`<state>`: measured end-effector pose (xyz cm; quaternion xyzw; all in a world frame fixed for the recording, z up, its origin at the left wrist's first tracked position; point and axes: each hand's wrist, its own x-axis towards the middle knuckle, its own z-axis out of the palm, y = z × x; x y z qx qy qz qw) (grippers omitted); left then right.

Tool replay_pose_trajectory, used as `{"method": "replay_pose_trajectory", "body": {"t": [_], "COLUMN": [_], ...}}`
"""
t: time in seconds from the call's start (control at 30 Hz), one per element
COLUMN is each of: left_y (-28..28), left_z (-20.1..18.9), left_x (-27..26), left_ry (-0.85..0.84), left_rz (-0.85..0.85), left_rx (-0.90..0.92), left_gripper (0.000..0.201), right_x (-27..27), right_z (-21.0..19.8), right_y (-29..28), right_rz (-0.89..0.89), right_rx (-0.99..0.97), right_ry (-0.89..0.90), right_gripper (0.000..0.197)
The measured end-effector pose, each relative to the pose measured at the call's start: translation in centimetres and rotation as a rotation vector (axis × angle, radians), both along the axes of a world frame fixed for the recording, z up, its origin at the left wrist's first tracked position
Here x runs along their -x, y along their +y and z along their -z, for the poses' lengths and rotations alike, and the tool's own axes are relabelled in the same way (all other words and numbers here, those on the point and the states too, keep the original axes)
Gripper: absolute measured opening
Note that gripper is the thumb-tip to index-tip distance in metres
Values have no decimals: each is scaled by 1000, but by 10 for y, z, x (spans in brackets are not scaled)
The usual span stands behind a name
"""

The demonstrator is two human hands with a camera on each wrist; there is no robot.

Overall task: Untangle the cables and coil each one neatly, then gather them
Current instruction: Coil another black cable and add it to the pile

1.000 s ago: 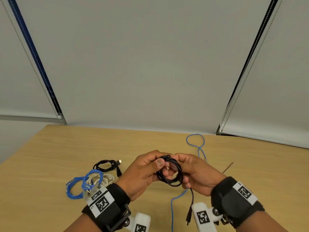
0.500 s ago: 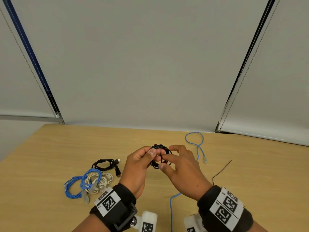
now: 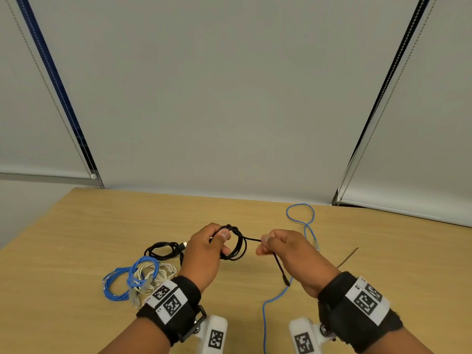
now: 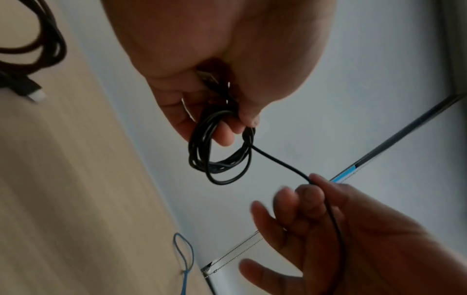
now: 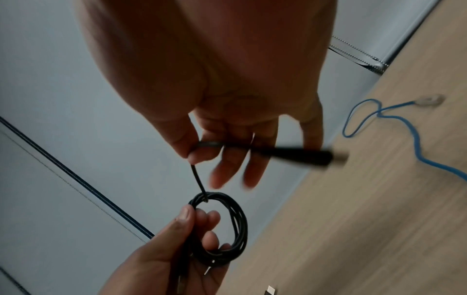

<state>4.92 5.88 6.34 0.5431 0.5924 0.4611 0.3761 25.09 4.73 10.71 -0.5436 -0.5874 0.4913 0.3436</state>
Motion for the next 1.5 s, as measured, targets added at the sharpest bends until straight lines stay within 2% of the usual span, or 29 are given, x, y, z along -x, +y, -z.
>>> {"method": "replay_pose_trajectory", "body": {"t": [0.03, 0.07, 0.1, 0.17, 0.23, 0.27, 0.33, 0.47, 0.57, 0.67, 0.73, 0.8, 0.83, 0.9, 1.0, 1.1, 1.17, 1.3, 1.37, 1.5], "left_y": [1, 2, 3, 1, -2, -4, -7, -11, -13, -14, -14, -13, -12, -11, -15, -19, -19, -12, -9, -7], "left_z": [-1, -2, -3, -8, -10, -10, -8, -3, -4, -7, -7, -5, -5, -6, -7, -3, 0, 1, 1, 5], "left_x": [-1, -1, 0, -1, -4, -6, -12, -16, -17, -21, -23, -24, -25, -25, -28, -30, -31, -20, -10, -3], "left_ry": [-92, -253, -466, -869, -1054, -1089, -1080, -911, -811, -746, -743, -680, -623, -520, -338, -143, -130, -221, -286, -521], "left_rz": [-14, -24, -16, 42, 92, 106, 105, 127, 138, 147, 87, 5, -26, -48, 3, 48, 31, -78, -153, -158], "left_rx": [21, 66, 130, 267, 353, 378, 400, 382, 337, 312, 276, 203, 155, 50, -89, -197, -204, -104, -41, 87], "left_gripper": [24, 25, 25, 23, 23, 24, 25, 24, 26, 28, 28, 28, 28, 27, 29, 27, 24, 24, 23, 23], "right_x": [0, -1, -2, -7, -7, -6, -4, 2, 4, 2, 5, 8, 11, 19, 27, 27, 23, 17, 16, 15], "right_z": [-1, -1, -1, 1, 5, 6, 11, 15, 15, 12, 12, 12, 10, 6, 10, 11, 10, 10, 11, 12], "right_y": [-1, -2, -2, 0, 0, -1, -2, -6, -6, -7, -10, -15, -19, -23, -21, -16, -14, -17, -22, -27], "right_rz": [-25, -51, -76, -132, -131, -101, -56, 67, 110, 137, 187, 278, 271, 100, -100, -155, -149, -115, -149, -188], "right_rx": [7, -3, -44, -191, -345, -393, -409, -146, -44, 29, -23, -293, -454, -642, -582, -531, -510, -346, -295, -284], "right_ry": [12, -7, -84, -378, -610, -612, -467, 110, 307, 408, 340, 97, -29, -293, -618, -739, -681, -244, -93, -24], "right_gripper": [25, 22, 19, 13, 9, 9, 15, 20, 16, 12, 14, 18, 19, 18, 30, 26, 24, 19, 21, 26]}}
